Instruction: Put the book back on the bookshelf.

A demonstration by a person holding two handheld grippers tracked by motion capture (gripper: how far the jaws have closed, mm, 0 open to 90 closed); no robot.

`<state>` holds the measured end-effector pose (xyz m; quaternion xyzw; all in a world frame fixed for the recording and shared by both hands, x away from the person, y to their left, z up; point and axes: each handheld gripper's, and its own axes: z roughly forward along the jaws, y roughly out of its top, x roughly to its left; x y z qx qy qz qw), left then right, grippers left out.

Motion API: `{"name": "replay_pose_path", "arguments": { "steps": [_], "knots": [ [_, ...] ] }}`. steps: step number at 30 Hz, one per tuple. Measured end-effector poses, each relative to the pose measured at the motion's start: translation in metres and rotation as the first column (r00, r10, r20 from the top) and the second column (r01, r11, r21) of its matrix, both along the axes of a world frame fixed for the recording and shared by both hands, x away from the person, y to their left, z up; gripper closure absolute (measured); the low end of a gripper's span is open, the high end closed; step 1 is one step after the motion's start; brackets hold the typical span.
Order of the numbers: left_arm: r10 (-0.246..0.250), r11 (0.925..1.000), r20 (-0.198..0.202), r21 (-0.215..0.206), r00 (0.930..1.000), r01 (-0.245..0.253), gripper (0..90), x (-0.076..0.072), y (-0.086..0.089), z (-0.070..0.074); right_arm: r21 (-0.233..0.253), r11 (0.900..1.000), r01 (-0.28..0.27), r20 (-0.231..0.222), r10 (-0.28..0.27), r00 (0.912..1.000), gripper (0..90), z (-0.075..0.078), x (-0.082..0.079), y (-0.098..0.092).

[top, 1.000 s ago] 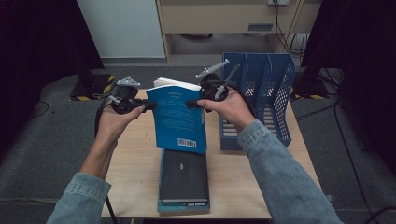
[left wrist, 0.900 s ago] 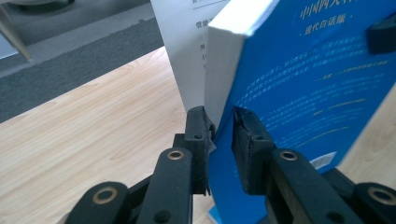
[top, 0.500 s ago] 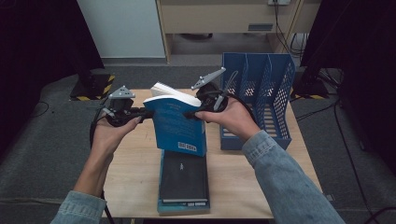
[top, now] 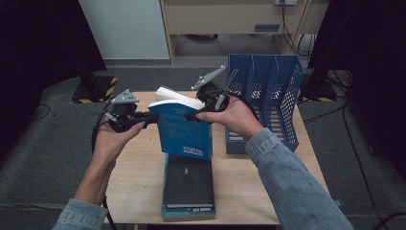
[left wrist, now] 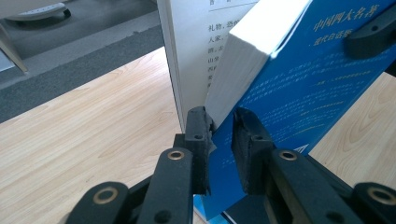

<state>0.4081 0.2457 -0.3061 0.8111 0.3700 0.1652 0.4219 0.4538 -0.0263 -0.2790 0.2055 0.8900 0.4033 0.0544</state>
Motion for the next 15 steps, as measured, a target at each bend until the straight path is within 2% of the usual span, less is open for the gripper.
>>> {"name": "replay_pose_path", "arguments": {
  "steps": [11, 14, 15],
  "knots": [
    [0.001, 0.9999, 0.001, -0.012, 1.0, -0.001, 76.4, 0.0014, 0.0003, -0.0011, -0.015, 1.0, 0.0, -0.033, -0.001, 0.9995, 57.9, -0.0023, 0.0074, 0.003],
    [0.011, 0.9994, 0.011, -0.032, 0.9999, -0.01, 74.7, 0.0025, 0.002, -0.0026, -0.014, 1.0, 0.003, -0.044, -0.003, 0.999, 58.7, -0.002, 0.0084, 0.0022],
    [0.018, 0.9981, 0.014, -0.058, 0.9997, -0.018, 73.9, 0.0029, 0.0038, -0.0038, -0.011, 1.0, 0.002, -0.048, -0.003, 0.9989, 58.9, -0.0019, 0.0091, 0.0018]
  ]
}}
